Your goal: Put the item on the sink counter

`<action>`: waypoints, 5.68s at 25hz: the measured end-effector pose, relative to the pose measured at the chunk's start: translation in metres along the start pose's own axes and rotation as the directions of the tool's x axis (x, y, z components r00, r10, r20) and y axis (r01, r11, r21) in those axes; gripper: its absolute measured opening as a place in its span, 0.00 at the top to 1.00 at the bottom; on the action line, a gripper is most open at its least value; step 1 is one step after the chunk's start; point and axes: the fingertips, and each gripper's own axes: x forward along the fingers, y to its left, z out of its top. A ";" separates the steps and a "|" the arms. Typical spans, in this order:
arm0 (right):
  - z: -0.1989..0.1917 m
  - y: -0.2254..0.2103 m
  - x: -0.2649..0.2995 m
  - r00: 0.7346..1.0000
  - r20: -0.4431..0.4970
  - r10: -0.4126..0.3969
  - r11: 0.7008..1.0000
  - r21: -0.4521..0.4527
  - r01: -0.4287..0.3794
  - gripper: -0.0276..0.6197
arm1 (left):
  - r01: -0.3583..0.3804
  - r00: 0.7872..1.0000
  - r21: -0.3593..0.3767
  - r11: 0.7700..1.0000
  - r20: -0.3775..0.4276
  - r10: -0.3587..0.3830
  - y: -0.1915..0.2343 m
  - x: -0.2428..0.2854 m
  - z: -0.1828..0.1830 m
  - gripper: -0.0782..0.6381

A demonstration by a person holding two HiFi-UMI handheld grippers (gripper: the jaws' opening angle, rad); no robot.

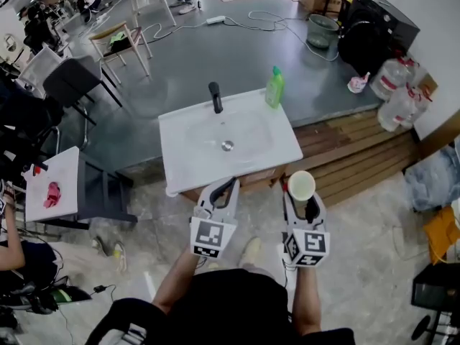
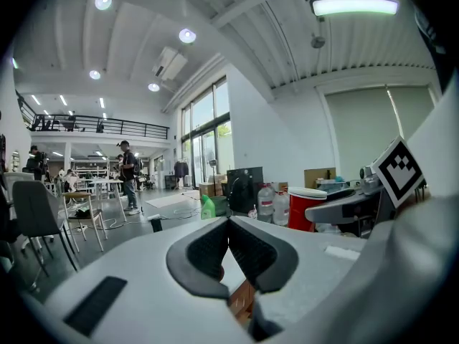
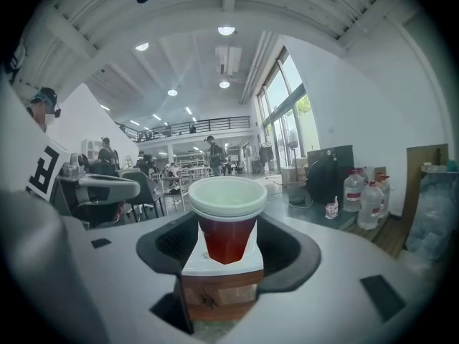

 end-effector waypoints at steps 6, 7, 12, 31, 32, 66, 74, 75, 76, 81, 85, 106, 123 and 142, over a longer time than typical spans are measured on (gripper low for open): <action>0.007 -0.012 0.014 0.999 0.000 0.039 0.999 -0.010 -0.039 0.56 | -0.036 0.999 -0.005 0.999 -0.006 0.036 -0.002 0.016 0.003 0.89; 0.008 -0.013 0.016 0.999 -0.001 0.045 0.999 -0.013 -0.045 0.56 | -0.042 0.999 -0.007 0.999 -0.006 0.042 -0.002 0.018 0.004 0.89; 0.012 -0.019 0.030 0.996 -0.003 0.089 0.996 -0.027 -0.089 0.56 | -0.079 0.997 -0.014 0.997 -0.002 0.079 0.000 0.027 0.006 0.89; 0.027 0.003 0.093 0.971 -0.008 0.238 0.970 -0.056 -0.238 0.56 | -0.218 0.976 -0.030 0.976 -0.011 0.217 0.043 0.039 0.007 0.89; 0.027 0.005 0.099 0.970 -0.011 0.242 0.968 -0.057 -0.243 0.56 | -0.222 0.975 -0.034 0.974 -0.014 0.222 0.047 0.041 0.006 0.89; 0.014 0.046 0.355 0.947 -0.121 0.296 0.952 -0.039 -0.303 0.56 | -0.287 0.950 -0.137 0.948 -0.167 0.263 0.237 0.187 -0.056 0.89; 0.000 0.049 0.403 0.945 -0.151 0.289 0.954 -0.035 -0.298 0.56 | -0.304 0.942 -0.159 0.939 -0.200 0.271 0.271 0.211 -0.076 0.89; -0.002 0.050 0.409 0.945 -0.154 0.289 0.954 -0.034 -0.298 0.56 | -0.306 0.940 -0.156 0.939 -0.203 0.272 0.276 0.214 -0.078 0.89; -0.003 0.050 0.415 0.945 -0.156 0.289 0.954 -0.031 -0.297 0.56 | -0.308 0.939 -0.149 0.940 -0.205 0.275 0.280 0.217 -0.079 0.89; -0.014 0.047 0.440 0.945 -0.165 0.283 0.957 -0.024 -0.290 0.56 | -0.313 0.935 -0.162 0.936 -0.227 0.273 0.294 0.230 -0.092 0.89; -0.022 0.045 0.457 0.945 -0.180 0.274 0.959 -0.020 -0.282 0.56 | -0.313 0.931 -0.152 0.938 -0.245 0.271 0.304 0.239 -0.101 0.89; -0.081 0.038 0.524 0.943 -0.214 0.254 0.958 -0.081 -0.276 0.56 | -0.318 0.919 -0.181 0.931 -0.301 0.255 0.330 0.264 -0.146 0.89; -0.110 0.037 0.549 0.944 -0.233 0.234 0.960 -0.098 -0.262 0.56 | -0.317 0.912 -0.203 0.926 -0.334 0.239 0.332 0.266 -0.171 0.89; -0.108 0.045 0.554 0.952 -0.220 0.211 0.958 -0.149 -0.246 0.55 | -0.318 0.908 -0.214 0.924 -0.348 0.232 0.328 0.263 -0.178 0.89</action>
